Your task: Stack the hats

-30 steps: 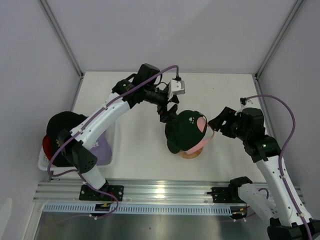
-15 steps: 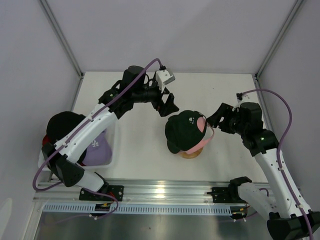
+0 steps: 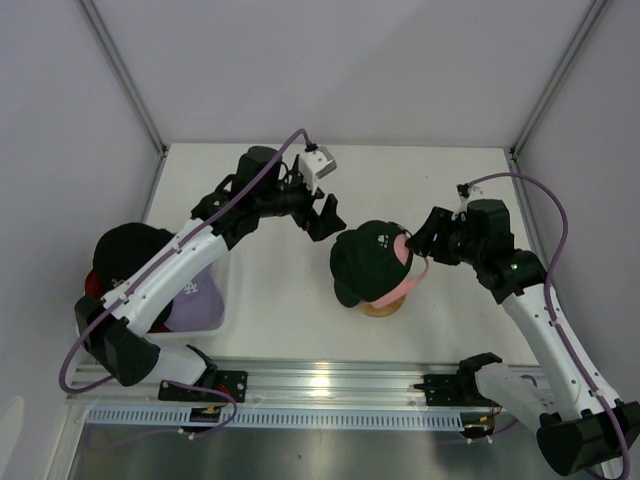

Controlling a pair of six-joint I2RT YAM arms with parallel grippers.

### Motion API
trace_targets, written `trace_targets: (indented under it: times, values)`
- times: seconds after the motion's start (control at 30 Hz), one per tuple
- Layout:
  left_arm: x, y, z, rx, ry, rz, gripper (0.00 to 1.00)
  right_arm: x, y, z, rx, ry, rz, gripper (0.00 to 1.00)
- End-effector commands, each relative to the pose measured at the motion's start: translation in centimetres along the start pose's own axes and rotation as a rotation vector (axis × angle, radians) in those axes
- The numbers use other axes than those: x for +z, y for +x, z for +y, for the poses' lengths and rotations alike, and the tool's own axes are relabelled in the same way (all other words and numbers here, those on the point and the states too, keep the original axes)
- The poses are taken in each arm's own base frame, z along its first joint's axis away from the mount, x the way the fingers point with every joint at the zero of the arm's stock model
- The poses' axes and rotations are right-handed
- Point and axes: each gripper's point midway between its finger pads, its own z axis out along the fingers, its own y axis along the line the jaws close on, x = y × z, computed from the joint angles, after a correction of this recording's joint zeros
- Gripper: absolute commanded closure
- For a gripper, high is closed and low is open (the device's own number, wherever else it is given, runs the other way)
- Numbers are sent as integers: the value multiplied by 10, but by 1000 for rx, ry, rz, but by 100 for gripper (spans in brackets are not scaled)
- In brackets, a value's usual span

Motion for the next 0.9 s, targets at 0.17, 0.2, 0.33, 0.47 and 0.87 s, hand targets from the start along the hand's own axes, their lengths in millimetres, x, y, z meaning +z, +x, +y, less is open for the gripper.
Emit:
trace_targets:
  times: [0.17, 0.2, 0.33, 0.47, 0.87]
  values:
    - [-38, 37, 52, -216, -282, -47, 0, -2, -10, 5, -51, 5, -34, 52]
    - [-41, 40, 57, -256, -327, -45, 1, -1, -6, -1, -48, 35, -19, 56]
    - [-52, 66, 64, -304, -426, -20, 1, -5, 0, -24, -36, 152, -13, 83]
    - [-58, 63, 59, -314, -421, -71, 0, -13, 4, -31, -25, 187, -13, 95]
    - [-47, 102, 60, -432, -457, -28, 0, -26, 29, -49, 29, 207, -65, 100]
